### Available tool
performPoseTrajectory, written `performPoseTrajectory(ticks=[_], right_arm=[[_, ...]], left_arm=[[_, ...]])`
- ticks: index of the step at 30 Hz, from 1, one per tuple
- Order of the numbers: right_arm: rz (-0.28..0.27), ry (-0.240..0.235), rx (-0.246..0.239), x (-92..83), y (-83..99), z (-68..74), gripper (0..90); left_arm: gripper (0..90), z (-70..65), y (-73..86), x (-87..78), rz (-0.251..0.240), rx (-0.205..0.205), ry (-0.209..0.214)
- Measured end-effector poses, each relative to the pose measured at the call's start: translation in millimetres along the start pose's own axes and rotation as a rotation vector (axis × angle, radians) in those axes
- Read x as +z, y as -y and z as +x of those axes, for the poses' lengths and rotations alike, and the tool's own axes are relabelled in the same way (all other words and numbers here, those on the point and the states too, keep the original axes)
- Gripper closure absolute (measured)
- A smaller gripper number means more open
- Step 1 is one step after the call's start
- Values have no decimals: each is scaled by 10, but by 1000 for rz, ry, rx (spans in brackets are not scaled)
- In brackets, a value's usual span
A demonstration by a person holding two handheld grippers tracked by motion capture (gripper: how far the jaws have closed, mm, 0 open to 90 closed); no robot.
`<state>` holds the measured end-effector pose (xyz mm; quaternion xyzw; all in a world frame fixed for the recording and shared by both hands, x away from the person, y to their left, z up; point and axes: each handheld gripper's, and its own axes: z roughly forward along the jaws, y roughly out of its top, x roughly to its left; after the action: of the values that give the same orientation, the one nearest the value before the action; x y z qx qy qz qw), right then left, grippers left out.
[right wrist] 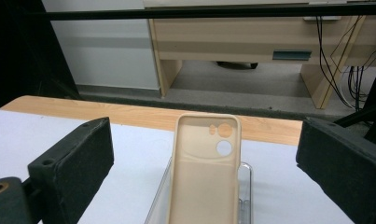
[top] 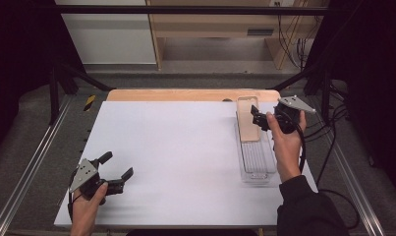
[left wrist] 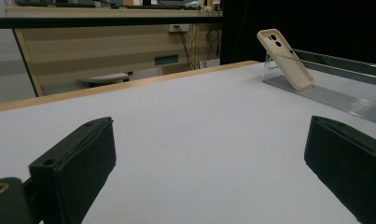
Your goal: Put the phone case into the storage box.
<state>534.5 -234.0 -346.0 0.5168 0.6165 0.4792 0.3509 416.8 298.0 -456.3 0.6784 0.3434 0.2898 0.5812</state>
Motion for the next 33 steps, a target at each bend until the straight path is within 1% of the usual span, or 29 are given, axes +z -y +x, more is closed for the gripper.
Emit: performPoseTrajectory(ticks=[12,15,20,23,27,30,33], right_arm=[[-21,-17,12,-146,51,-88,40],[-28,-22,10,-177,60,-93,40],[-48,-15,10,-221,80,-105,43],[-48,-22,4,-240,101,-116,43],[-51,-31,9,-274,131,-133,42],[-58,-36,1,-301,151,-142,43],[-70,-54,-10,-335,164,-147,43]], left_arm=[[14,-23,-7,-5,-1,9,3],[14,-26,-11,-17,-7,4,3],[13,-33,-14,-25,-7,7,5],[13,-33,-17,-35,-11,6,3],[13,-27,-19,-51,-16,3,1],[13,-29,-22,-60,-19,4,2],[12,-35,-25,-65,-20,6,5]])
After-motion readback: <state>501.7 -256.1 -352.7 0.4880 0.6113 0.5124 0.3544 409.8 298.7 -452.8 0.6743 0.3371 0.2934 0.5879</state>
